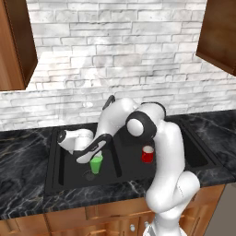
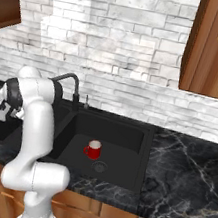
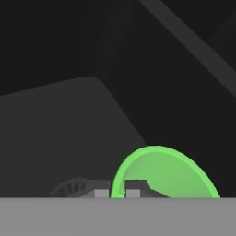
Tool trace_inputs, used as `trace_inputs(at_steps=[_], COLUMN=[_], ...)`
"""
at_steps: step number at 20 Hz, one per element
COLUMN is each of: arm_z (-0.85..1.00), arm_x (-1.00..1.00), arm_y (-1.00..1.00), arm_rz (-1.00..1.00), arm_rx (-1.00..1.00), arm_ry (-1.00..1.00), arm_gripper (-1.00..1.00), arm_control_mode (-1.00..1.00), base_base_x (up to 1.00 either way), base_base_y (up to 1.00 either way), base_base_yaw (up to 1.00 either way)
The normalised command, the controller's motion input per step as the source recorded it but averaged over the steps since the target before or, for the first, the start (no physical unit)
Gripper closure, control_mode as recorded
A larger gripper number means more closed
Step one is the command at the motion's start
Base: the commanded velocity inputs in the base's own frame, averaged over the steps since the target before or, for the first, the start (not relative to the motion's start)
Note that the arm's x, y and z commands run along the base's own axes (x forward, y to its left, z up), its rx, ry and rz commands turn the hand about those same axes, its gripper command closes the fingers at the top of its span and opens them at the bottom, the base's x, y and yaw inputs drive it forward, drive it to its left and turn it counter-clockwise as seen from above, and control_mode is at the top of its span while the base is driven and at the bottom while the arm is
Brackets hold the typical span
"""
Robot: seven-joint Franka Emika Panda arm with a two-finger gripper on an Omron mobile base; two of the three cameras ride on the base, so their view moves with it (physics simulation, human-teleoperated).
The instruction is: Move any existing items from the left basin to the right basin for drying. Then move the cup from the counter to the left basin of the sink for washing.
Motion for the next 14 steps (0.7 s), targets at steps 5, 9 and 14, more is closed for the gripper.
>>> trace_inputs(at_steps=[5, 9, 14], arm_z=[-0.2, -0.18, -0.19], arm_x=[0.17, 0.17, 0.13], arm_y=[0.03, 0.01, 0.01], arm_rz=[0.0, 0.0, 0.0], arm_rx=[0.0, 0.0, 0.0], arm_ry=[0.0, 0.0, 0.0], arm_gripper=[1.0, 1.0, 1.0], arm_control_mode=[-1.0, -1.0, -1.0], base_base_x=[0.0, 0.0, 0.0], base_base_y=[0.0, 0.0, 0.0], base_base_yaw=[0.0, 0.0, 0.0])
